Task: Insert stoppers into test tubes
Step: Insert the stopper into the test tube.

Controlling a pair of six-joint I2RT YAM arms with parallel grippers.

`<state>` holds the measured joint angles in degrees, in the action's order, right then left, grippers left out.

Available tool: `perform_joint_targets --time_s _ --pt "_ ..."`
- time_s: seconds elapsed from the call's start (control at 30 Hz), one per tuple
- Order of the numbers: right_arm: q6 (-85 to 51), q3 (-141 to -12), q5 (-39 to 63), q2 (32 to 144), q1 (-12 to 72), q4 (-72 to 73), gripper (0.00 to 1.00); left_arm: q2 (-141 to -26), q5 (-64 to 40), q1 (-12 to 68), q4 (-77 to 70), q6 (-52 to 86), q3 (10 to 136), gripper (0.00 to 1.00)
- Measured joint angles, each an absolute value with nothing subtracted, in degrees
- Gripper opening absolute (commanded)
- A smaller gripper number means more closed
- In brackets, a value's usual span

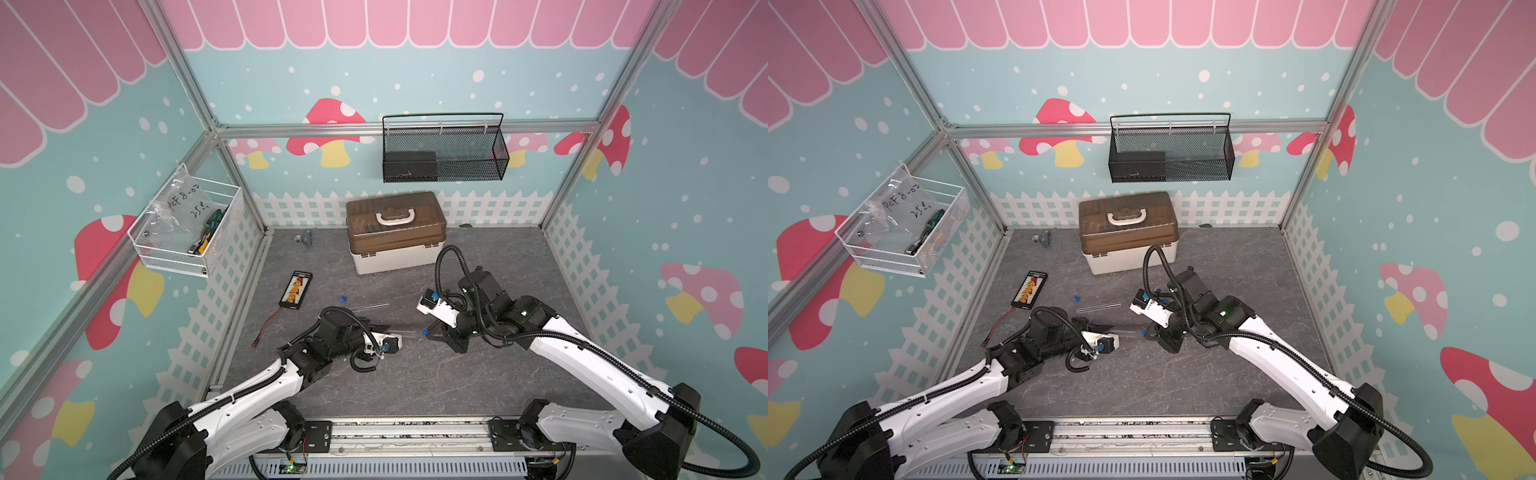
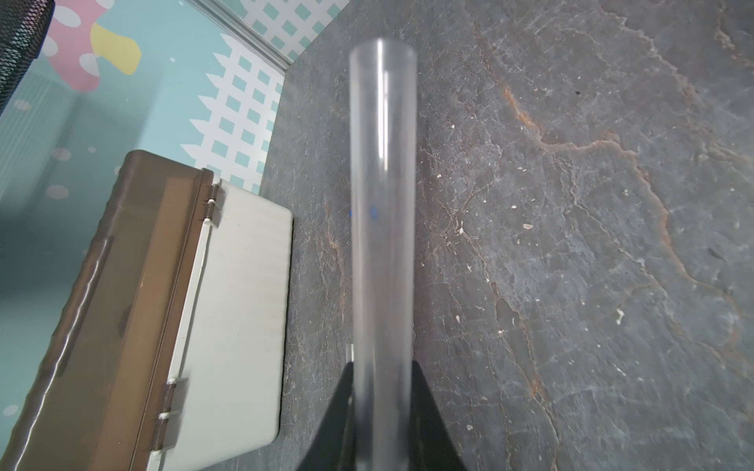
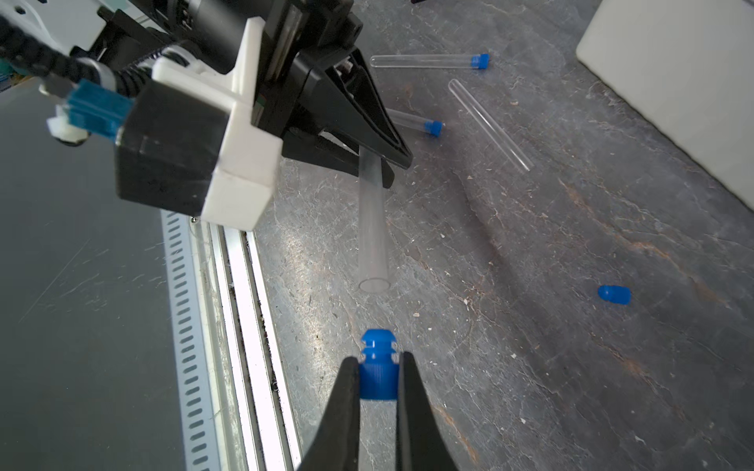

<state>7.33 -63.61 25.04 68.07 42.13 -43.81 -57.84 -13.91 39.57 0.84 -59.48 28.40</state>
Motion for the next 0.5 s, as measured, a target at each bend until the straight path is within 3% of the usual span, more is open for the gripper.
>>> perform_joint_targets --time_s 0.5 --pt "9.0 -64.2 26.2 71.3 42.9 -44.2 0.11 -57.8 -13.7 40.3 1.0 -60.7 28.4 0.0"
